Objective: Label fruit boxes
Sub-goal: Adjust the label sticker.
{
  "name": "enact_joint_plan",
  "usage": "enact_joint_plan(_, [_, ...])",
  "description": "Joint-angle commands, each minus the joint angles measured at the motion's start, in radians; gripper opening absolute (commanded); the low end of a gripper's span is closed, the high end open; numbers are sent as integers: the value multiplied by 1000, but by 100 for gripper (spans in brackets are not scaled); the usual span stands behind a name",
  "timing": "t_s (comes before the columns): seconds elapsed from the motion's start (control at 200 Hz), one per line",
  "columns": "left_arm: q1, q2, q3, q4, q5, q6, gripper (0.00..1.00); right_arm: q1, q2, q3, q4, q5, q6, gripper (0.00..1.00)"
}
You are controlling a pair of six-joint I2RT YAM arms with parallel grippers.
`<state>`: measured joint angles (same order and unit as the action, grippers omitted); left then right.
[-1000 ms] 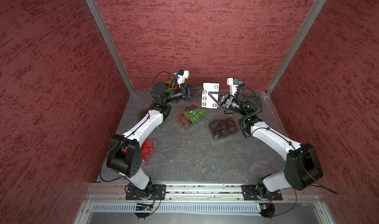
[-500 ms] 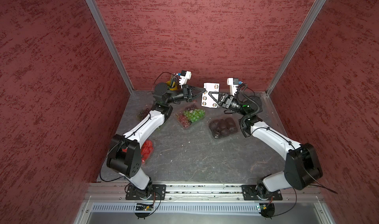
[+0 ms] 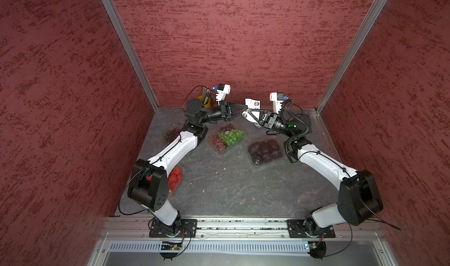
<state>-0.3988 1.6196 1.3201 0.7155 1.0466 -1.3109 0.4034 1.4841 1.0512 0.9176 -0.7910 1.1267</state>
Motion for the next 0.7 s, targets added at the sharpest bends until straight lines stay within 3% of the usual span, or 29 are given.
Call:
enact_joint_plan(0.0, [-20, 20, 21, 20, 30, 6, 0, 5, -3, 6, 31, 4, 13, 0])
enact_joint_plan(0.431, [2, 1, 7, -13, 25, 25, 0, 5, -14, -1, -14, 19, -16, 0])
enact_joint_plan(0.531, [31, -28, 2, -120, 12, 98, 6, 1, -18, -5, -39, 28, -32, 0])
enact_joint_plan(0.591, [51, -52, -4, -206, -7, 155, 18, 0, -20, -6, -50, 33, -40, 0])
enact_joint_plan(0.696, [78, -93, -5, -364, -34, 251, 23, -2, -19, -11, -55, 39, -44, 0])
